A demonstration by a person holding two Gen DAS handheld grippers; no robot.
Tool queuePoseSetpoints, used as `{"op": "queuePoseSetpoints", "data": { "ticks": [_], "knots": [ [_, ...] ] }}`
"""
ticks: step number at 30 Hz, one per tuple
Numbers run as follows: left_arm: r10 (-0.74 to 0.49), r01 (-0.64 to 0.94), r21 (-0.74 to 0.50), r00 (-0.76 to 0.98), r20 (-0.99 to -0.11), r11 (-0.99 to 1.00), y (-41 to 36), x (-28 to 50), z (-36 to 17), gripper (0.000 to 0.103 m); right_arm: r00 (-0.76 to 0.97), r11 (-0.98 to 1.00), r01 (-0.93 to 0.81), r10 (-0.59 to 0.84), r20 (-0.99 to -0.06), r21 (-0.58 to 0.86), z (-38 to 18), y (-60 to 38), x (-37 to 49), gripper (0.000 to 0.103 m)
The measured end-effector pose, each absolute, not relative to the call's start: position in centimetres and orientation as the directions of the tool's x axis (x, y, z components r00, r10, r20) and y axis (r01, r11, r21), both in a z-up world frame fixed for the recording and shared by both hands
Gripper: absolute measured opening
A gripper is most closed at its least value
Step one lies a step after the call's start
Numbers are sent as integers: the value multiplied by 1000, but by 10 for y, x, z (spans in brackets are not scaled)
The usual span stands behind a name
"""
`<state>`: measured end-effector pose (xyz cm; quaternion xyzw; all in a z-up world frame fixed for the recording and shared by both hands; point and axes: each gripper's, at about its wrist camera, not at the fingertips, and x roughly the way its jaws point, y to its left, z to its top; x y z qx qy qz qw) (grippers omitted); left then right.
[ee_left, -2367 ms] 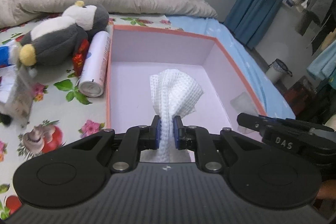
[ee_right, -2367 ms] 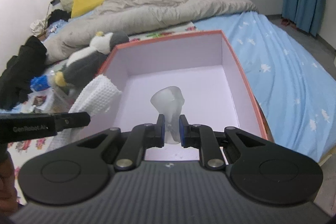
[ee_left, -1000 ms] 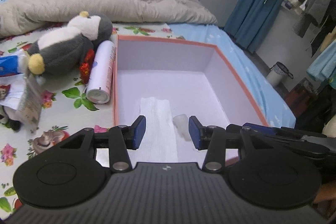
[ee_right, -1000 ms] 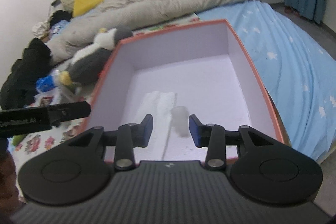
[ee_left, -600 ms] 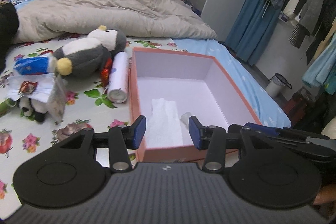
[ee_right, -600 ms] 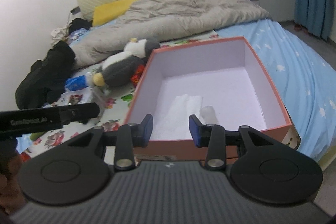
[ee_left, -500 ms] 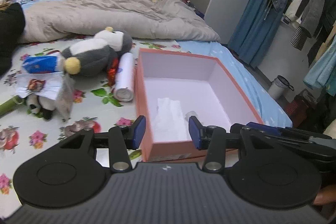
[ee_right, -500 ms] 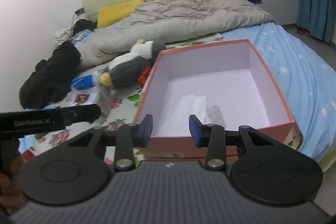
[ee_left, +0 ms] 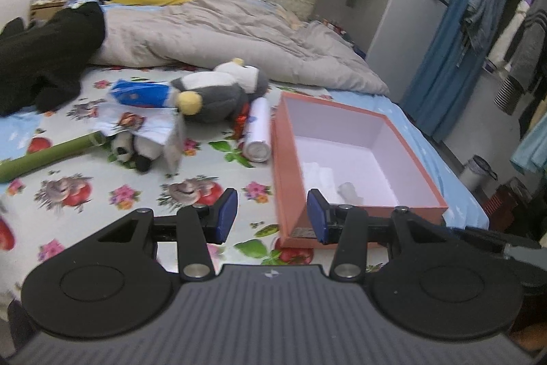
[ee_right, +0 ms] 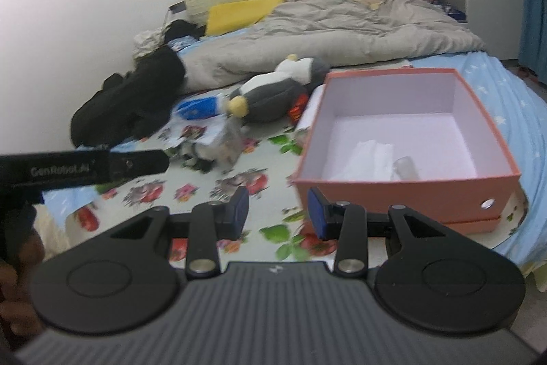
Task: Organize soft objects
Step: 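Withdraw both grippers from the box toward the plush toys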
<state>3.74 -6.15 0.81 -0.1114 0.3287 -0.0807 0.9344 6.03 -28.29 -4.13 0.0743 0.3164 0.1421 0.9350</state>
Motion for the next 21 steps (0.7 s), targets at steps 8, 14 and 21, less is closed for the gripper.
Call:
{"op": "queuePoseSetpoints", "data": {
  "ticks": [8,14,21],
  "knots": [
    [-141,-16,-245,782,-607,969,-27,-13,-1,51,740,930,-290,367,-563,225,-51,-250,25,41],
    [-106,-78,-262,776,-622,962,-2,-25,-14,51,697,909,-344,415,-585,234,-61,-226,15,41],
    [-91,-116,-274,764,-639,955,14,-10,-20,51,702,919,-319,393,-593,231,-63,-216,35,41]
  ]
}}
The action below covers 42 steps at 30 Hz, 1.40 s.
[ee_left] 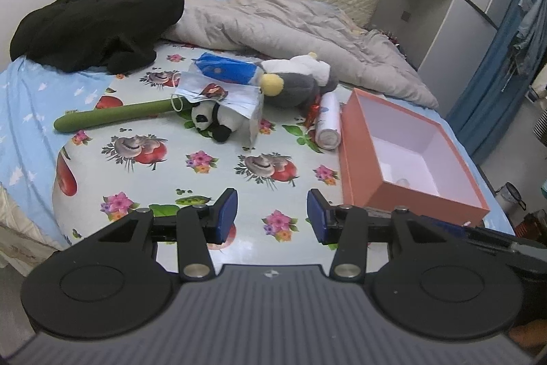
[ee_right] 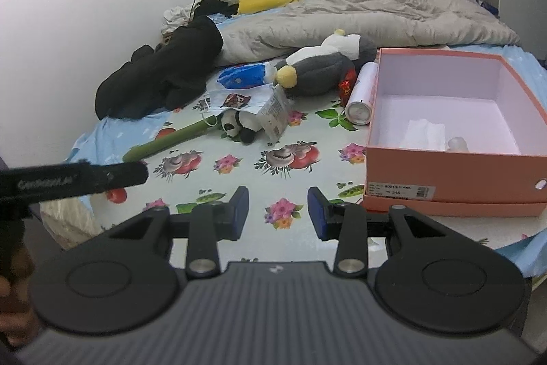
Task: Organize soft objects
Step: 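Withdraw both grippers from the box toward the plush toys, then grasp the red snack packet with the left gripper while the right grasps a clear bag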
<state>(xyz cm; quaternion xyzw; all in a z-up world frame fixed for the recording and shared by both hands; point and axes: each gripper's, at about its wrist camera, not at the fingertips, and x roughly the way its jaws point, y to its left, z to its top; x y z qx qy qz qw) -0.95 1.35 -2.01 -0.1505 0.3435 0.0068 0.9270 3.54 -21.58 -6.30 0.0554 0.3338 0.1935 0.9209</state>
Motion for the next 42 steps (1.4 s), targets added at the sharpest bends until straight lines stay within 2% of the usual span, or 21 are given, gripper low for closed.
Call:
{"op": "queuePoseSetpoints", "data": {
  "ticks": [20,33,34,35,37,40,42],
  "knots": [
    [-84,-173,-262,665,-742,949,74,136,-87,51,617,905,-368,409,-672,214,-103,-152,139,41],
    [-66,-156,-221,658,-750,963,101,244,-119,51,570,899,-380,411,-711,216,-146,-114,227,41],
    [-63,-159,-219,656,-752,963,103,252,-121,51,568,898,-384,412,-712,213,-149,-111,234,45],
    [-60,-161,-217,656,-752,963,106,260,-124,51,566,898,-386,412,-714,212,-152,-108,240,52],
    [-64,-163,-224,657,-751,961,111,277,-129,52,560,897,-387,412,-719,213,-159,-103,253,58],
    [-62,-156,-219,665,-744,963,117,296,-134,62,560,895,-383,421,-714,227,-168,-97,269,58],
    [-61,-143,-210,673,-737,967,118,306,-137,65,554,891,-397,423,-717,219,-174,-90,279,58]
  ]
}}
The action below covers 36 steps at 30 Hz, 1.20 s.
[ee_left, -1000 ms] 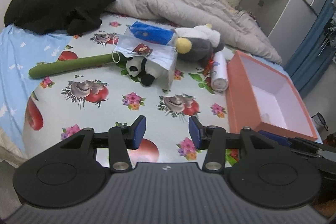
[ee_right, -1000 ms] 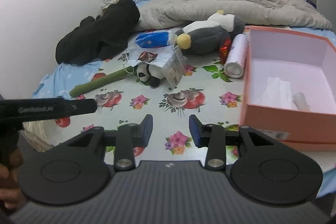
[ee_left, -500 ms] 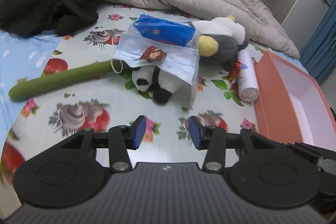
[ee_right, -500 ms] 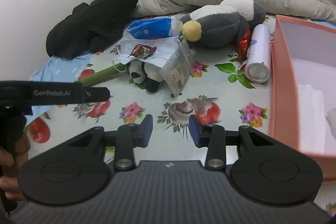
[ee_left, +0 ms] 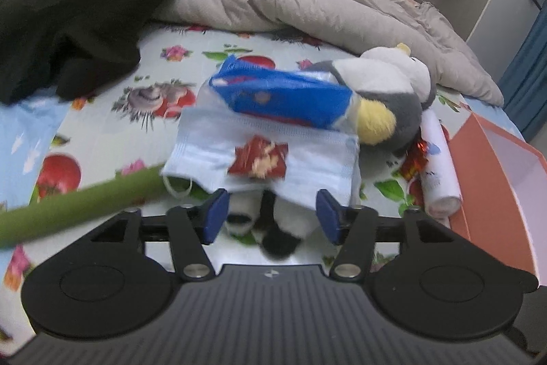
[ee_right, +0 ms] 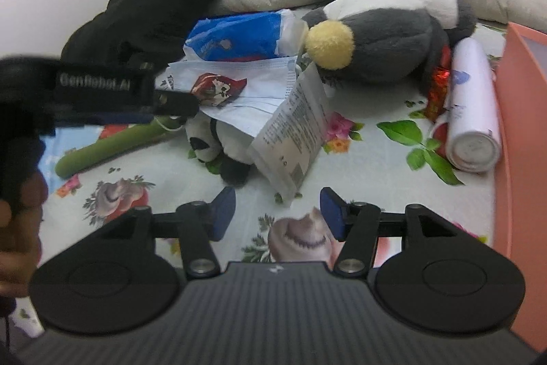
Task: Organize soft objects
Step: 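Grasp the red snack packet with the left gripper while the right grasps a clear bag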
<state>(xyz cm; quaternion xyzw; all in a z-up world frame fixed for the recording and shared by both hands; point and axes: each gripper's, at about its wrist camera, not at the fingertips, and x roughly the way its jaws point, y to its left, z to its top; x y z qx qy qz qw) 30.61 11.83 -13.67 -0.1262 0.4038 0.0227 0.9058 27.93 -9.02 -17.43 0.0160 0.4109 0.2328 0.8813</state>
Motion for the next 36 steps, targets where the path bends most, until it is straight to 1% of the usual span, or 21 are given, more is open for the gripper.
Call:
{"op": "queuePoseSetpoints", "data": {
  "ticks": [5,10,13,15,17,18,19,20,21,23,25,36],
  "knots": [
    [-44,-125,-178,686,-726,976,120,329,-145,65,556,893,-406,411,-722,195,-190,-77,298,58],
    [-54,-124,-196,699,-713,973,121,345,-157,65,576,896,-415,391,-717,155,-201,-66,314,57],
    [-21,-117,-142,694,-720,983,116,353,-164,65,580,893,-428,388,-716,137,-206,-60,323,55],
    [-18,-110,-130,693,-721,985,114,356,-167,65,580,890,-434,393,-713,138,-207,-59,327,48],
    [-17,-112,-128,686,-727,985,113,358,-170,63,585,888,-444,390,-711,122,-206,-58,329,30],
    [-11,-118,-125,685,-729,985,113,358,-171,59,588,887,-448,388,-709,114,-205,-58,329,27],
    [-8,-122,-125,683,-730,985,113,358,-172,53,590,886,-453,383,-711,102,-204,-57,329,23],
    [-8,-128,-130,680,-733,983,114,358,-172,49,589,886,-454,376,-716,91,-204,-57,330,17],
    [-16,-135,-146,677,-736,980,115,358,-172,48,587,887,-453,369,-720,86,-203,-58,330,15],
    [-32,-138,-170,679,-734,976,117,356,-170,46,587,891,-448,358,-727,77,-200,-61,329,14],
    [-24,-138,-162,683,-730,977,115,352,-166,45,591,891,-449,358,-723,74,-195,-66,326,13],
    [-33,-135,-178,700,-714,975,94,302,-136,44,610,912,-403,327,-722,73,-172,-87,298,12]
  ]
}}
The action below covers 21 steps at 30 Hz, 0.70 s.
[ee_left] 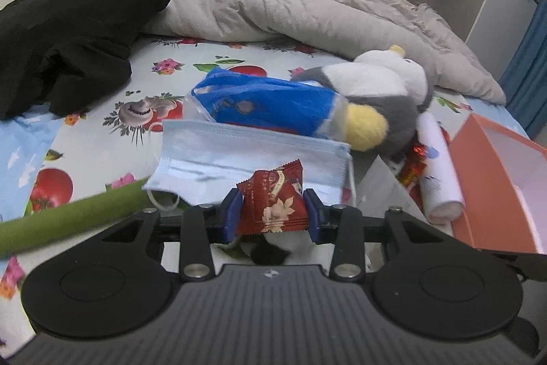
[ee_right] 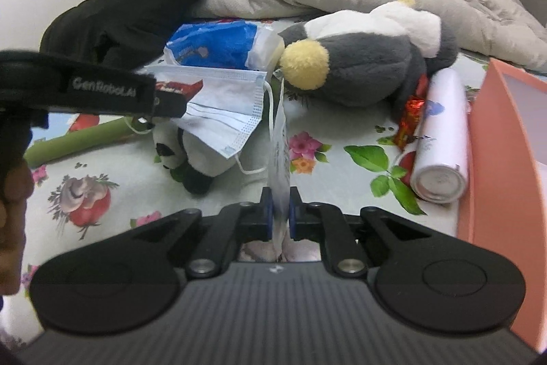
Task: Organize soft objects
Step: 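Grasp the red snack packet with the left gripper while the right grasps a clear bag, then carry the red snack packet and clear bag over the pink box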
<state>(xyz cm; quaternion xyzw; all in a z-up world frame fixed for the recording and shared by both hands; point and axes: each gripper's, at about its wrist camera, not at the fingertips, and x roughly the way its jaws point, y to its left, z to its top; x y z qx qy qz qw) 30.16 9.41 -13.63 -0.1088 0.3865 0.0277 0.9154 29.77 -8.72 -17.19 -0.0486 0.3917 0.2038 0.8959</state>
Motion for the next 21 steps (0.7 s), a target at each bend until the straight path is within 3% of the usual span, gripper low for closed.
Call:
{"op": "queuePoseSetpoints", "data": {
  "ticks": [21],
  "knots": [
    [-88,-79,-208,722,-686,975,40,167,-80,44,660,930,-355,323,-678,97,-110,-137,186,12]
  ]
}}
